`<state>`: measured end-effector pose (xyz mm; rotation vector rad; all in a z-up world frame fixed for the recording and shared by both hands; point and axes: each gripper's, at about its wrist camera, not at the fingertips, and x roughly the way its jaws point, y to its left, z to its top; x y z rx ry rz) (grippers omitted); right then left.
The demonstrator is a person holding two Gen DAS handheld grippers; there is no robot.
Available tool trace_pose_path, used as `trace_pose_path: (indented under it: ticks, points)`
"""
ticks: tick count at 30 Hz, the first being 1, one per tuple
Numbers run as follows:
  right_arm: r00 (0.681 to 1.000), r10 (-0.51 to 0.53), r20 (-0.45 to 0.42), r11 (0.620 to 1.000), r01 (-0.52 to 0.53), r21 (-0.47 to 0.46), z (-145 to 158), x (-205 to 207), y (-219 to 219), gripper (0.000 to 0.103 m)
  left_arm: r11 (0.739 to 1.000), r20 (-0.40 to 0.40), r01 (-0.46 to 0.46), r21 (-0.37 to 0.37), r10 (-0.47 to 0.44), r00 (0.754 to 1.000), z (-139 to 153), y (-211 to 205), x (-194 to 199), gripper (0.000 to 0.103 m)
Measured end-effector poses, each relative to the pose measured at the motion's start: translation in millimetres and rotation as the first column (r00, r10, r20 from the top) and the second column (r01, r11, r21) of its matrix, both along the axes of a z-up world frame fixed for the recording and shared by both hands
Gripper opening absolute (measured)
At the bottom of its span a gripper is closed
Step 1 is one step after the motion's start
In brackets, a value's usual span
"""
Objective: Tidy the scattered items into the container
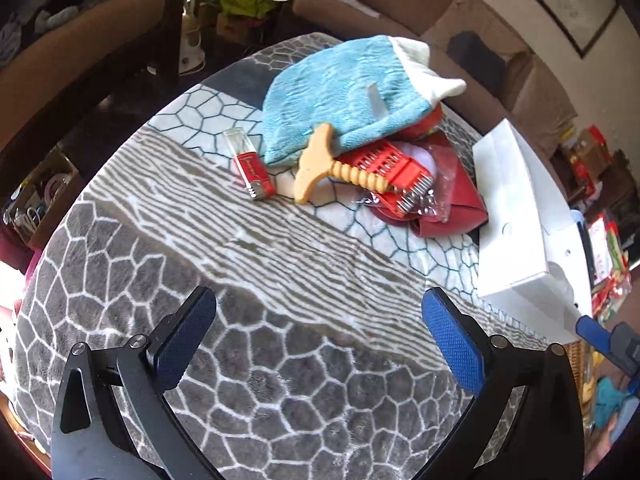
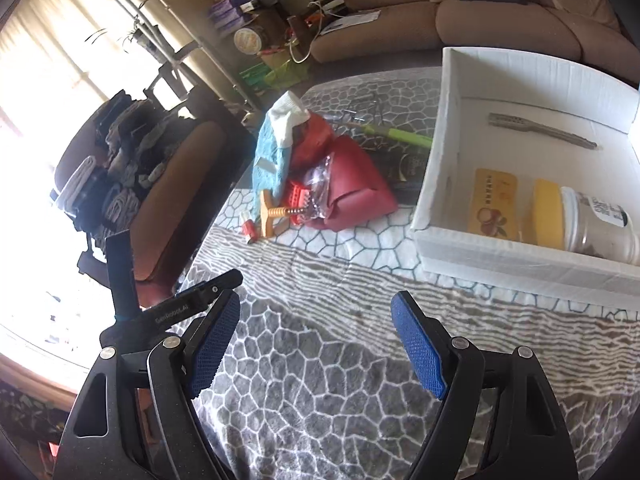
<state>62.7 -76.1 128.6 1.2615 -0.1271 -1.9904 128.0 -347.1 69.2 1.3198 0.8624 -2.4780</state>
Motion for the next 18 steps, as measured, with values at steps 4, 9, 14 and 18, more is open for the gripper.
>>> trace_pose_path:
  ticks: [4,9,14,18]
  points:
    - [1.0,0.024,0.01,0.999,-0.024,-0.028,-17.7,5.7,-29.9,0.081,0.996,-0.012,-0.061,0.064,0.062,0.998,-13.1,-22.8,3.1,0.103]
    - [0.999,0.053,-0.004,0.998,-0.053,-0.028,-35.6,7.1,-63.3,0.081,0.997,-0.03,-0.055,0.056,0.057,0.998,-9.5,-33.1,-9.1,0.103]
    - [0.997,0.069,-0.037,0.998,-0.069,-0.001,-40.7,-7.8,-89.8,0.081,0.999,-0.045,-0.035,-0.004,0.034,0.998,-0.7,-34.2,-34.0,0.103]
    - [0.998,0.055,-0.027,0.998,-0.055,-0.01,-41.7,-26.4,-108.6,0.081,0.999,-0.019,-0.03,0.009,0.031,0.999,-8.1,-38.7,-50.3,0.103]
